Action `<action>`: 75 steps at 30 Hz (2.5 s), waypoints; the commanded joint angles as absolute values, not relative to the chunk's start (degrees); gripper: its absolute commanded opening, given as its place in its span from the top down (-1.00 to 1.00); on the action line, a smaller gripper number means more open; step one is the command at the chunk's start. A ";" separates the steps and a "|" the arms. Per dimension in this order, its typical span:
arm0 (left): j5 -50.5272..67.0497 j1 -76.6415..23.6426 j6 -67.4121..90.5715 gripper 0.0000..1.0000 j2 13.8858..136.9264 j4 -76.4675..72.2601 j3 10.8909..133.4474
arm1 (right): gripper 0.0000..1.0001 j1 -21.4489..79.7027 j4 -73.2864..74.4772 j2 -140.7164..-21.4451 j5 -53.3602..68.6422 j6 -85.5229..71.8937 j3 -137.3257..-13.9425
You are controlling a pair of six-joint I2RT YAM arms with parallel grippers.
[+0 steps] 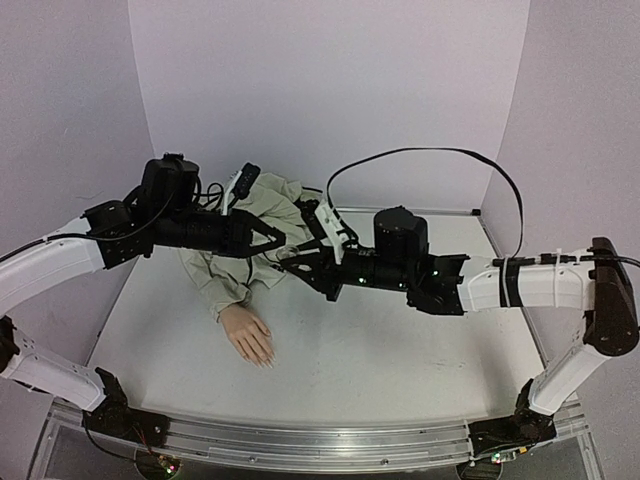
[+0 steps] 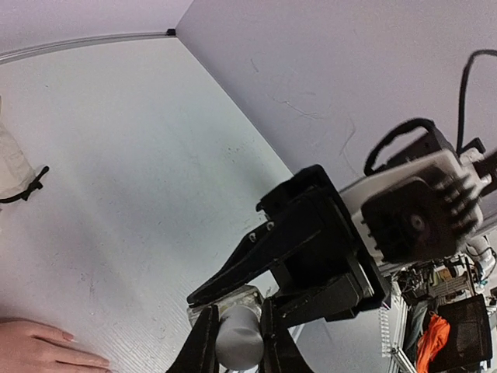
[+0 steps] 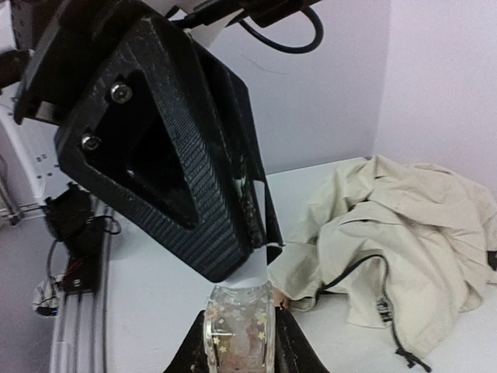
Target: Paint the nails
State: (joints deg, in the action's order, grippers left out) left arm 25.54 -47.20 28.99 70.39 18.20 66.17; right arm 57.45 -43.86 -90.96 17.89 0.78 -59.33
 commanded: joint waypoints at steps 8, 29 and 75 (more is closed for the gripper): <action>15.26 -47.72 30.14 1.00 75.73 27.53 74.32 | 1.00 62.43 -61.05 -97.05 -19.89 13.09 -67.59; 15.67 -47.43 23.76 1.00 81.46 31.99 75.68 | 1.00 61.87 -52.11 -99.92 -0.29 12.55 -79.42; 30.26 -44.35 8.33 -0.51 59.53 25.72 65.38 | 1.00 47.32 -41.61 -84.99 41.66 -1.92 -67.87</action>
State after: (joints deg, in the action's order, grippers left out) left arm 36.97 -44.53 4.21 66.61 27.35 67.26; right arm 47.88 -40.38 -88.09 51.55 -7.51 -69.10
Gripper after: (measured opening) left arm 0.700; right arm 0.229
